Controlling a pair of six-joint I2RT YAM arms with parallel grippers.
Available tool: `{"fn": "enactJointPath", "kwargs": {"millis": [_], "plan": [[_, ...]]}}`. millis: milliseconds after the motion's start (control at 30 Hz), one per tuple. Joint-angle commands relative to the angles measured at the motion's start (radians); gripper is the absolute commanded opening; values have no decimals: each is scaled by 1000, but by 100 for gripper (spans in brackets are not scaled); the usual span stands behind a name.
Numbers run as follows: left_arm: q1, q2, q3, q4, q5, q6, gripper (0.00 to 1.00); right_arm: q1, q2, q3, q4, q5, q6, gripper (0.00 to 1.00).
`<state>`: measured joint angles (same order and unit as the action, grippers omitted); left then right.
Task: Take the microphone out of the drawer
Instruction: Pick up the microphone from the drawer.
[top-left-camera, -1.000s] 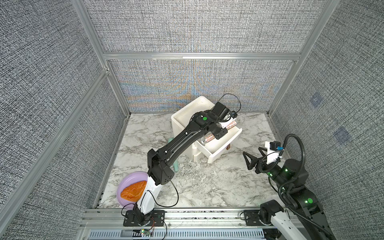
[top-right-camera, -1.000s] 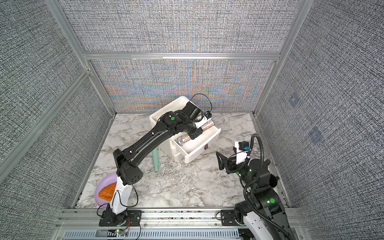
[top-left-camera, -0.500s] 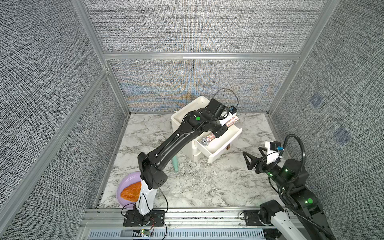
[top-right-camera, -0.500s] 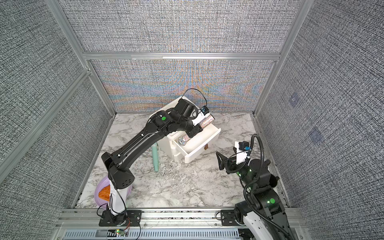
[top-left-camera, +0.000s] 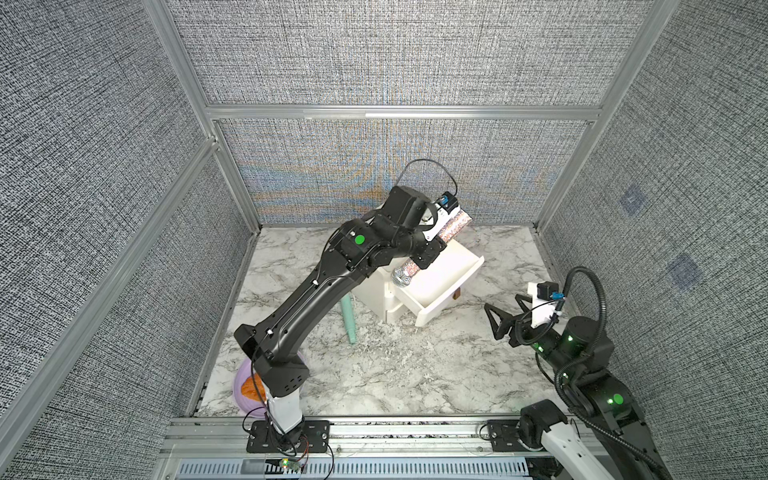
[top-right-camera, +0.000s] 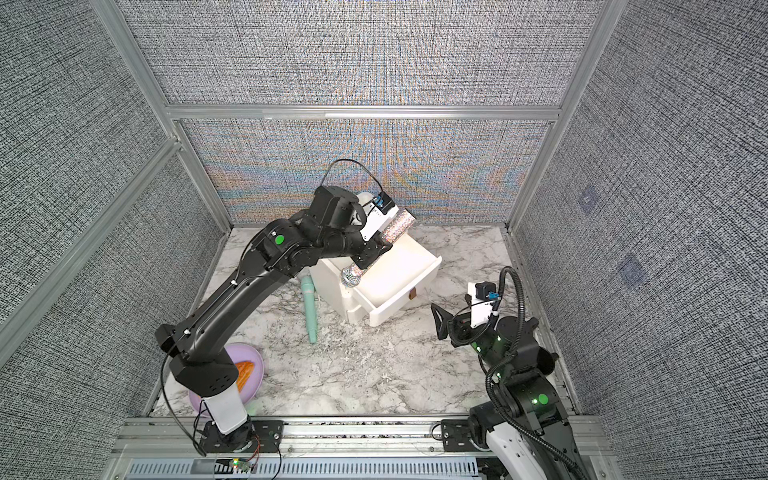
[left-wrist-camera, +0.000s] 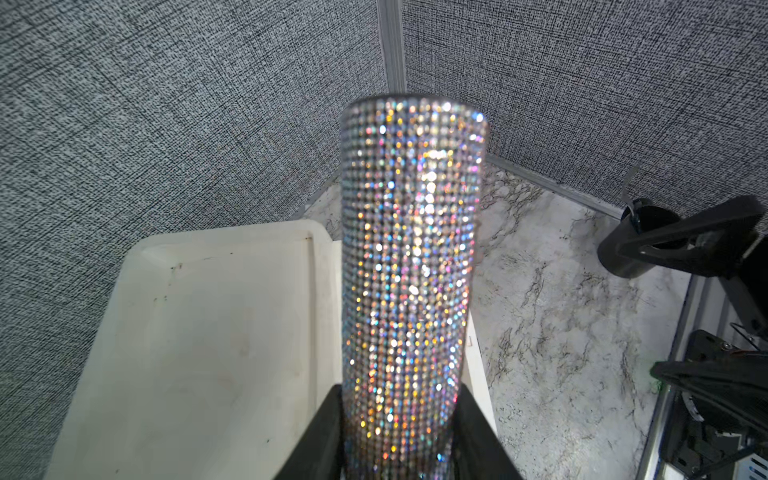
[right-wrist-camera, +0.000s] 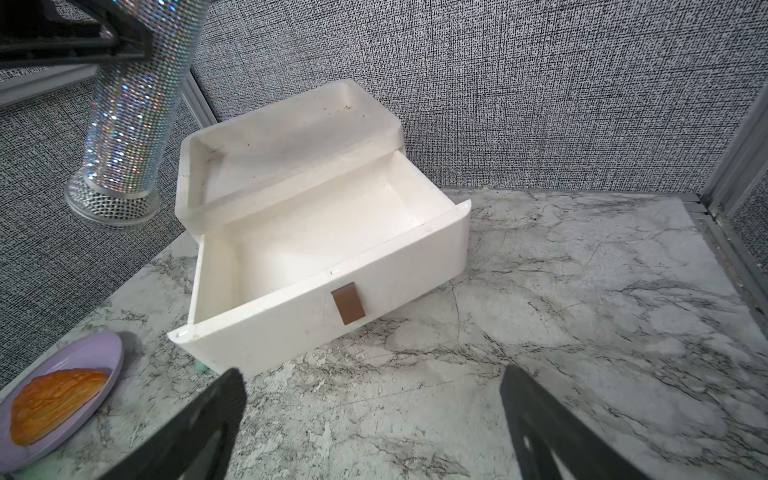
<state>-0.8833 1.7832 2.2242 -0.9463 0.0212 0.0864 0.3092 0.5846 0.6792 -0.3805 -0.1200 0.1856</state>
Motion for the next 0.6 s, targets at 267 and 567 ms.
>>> {"fn": "enactJointPath", "kwargs": {"millis": [267,567], "plan": [[19,-249,-249,49,-242,-70,0,2,7,-5,32,-23,2,98],[98,-475,-459,62,-334,-134,0,2,26,-10,44,-42,1,98]]}}
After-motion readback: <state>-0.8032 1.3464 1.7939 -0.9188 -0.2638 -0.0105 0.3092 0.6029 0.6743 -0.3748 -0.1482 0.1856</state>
